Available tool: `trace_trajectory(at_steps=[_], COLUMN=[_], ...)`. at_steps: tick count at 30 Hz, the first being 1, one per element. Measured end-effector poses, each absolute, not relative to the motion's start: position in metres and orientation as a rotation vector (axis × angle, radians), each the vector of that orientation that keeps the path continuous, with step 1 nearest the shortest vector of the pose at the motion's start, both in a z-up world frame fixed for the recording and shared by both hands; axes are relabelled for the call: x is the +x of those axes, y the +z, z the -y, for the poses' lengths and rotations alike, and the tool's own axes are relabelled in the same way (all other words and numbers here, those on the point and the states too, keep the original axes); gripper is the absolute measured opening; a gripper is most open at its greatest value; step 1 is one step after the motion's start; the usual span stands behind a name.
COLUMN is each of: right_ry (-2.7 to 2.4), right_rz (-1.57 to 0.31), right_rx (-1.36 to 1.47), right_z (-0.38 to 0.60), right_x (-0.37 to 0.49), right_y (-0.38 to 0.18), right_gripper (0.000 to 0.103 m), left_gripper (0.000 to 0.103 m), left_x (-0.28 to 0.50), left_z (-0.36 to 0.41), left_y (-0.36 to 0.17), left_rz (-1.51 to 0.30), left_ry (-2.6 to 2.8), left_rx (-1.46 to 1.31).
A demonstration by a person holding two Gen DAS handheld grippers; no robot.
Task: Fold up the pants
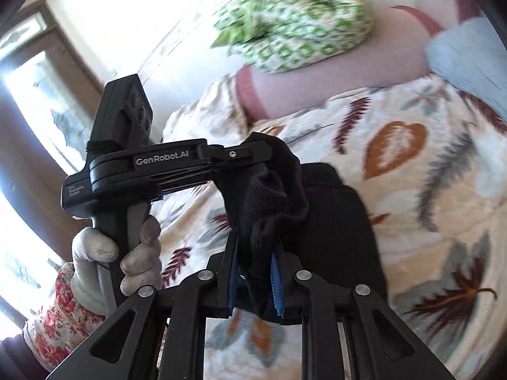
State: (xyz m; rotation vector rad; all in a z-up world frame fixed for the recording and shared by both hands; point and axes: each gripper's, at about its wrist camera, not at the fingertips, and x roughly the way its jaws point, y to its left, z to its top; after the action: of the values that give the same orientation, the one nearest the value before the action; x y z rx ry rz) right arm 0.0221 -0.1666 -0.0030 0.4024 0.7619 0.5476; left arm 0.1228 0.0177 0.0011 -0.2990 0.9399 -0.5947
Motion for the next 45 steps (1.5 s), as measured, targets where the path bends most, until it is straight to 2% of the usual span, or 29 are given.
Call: trace_trajectory(at_steps=[2,4,8,10,13,15,17,22,23,24,26,31,36,41,45], right_ry=[0.571,0.566,0.525,0.521,0.554,0.582,0.584,0.542,0.525,0.501,0.483,0.486,0.472,0.511,0.391], right_rz=[-0.788,-0.812,-0.921,-0.963,-0.954,-0.943,-0.924,-0.871,-0.866,-0.868,-0.898,-1.015,-1.099,-1.028,-0.998], right_rx=[0.346,0.274,0.087,0.036,0.037,0.06,0.064,0.14,0.134,0.106,0.05,-0.093,-0.096,0.013,0.054], right_z=[0.134,0.104,0.062,0.057,0.066,0.076,0.082,0.102,0.1,0.094,0.074,0.014,-0.012,0.021,0.068], right_x=[0.023,0.025,0.033,0.032,0.021,0.019,0.02,0.039,0.046,0.054,0.067,0.105,0.134,0.133,0.143], right_y=[-0.005,-0.011,-0.046,-0.06,-0.056,-0.045,-0.032,0.002,0.006,0.008,0.004,-0.032,-0.058,-0.023,-0.011], right_gripper=[0.02,0.02,0.026,0.028,0.04,0.052,0.055,0.055,0.052,0.042,0.032,0.032,0.034,0.035,0.041], left_gripper=[0.02,0.03,0.033,0.039,0.049,0.053,0.053,0.053,0.053,0.053,0.053,0.053,0.054,0.054,0.054], left_x=[0.12,0.122,0.124,0.119,0.109,0.105,0.103,0.091,0.087,0.082,0.076,0.068,0.063,0.06,0.056], left_z=[-0.044,-0.059,-0.082,-0.094,-0.111,-0.127,-0.142,-0.178,-0.182,-0.186,-0.19,-0.194,-0.192,-0.183,-0.153], left_y=[-0.011,-0.027,-0.05,-0.05,-0.046,-0.046,-0.049,-0.067,-0.072,-0.077,-0.084,-0.091,-0.093,-0.092,-0.092], left_rz=[-0.939,-0.961,-1.015,-1.003,-0.958,-0.934,-0.925,-0.887,-0.876,-0.866,-0.857,-0.856,-0.869,-0.869,-0.863], left_ry=[-0.56,-0.516,-0.46,-0.468,-0.448,-0.437,-0.411,-0.344,-0.339,-0.331,-0.323,-0.302,-0.295,-0.326,-0.425], left_rx=[-0.347,-0.366,-0.384,-0.385,-0.379,-0.422,-0.472,-0.693,-0.73,-0.762,-0.787,-0.756,-0.714,-0.704,-0.712])
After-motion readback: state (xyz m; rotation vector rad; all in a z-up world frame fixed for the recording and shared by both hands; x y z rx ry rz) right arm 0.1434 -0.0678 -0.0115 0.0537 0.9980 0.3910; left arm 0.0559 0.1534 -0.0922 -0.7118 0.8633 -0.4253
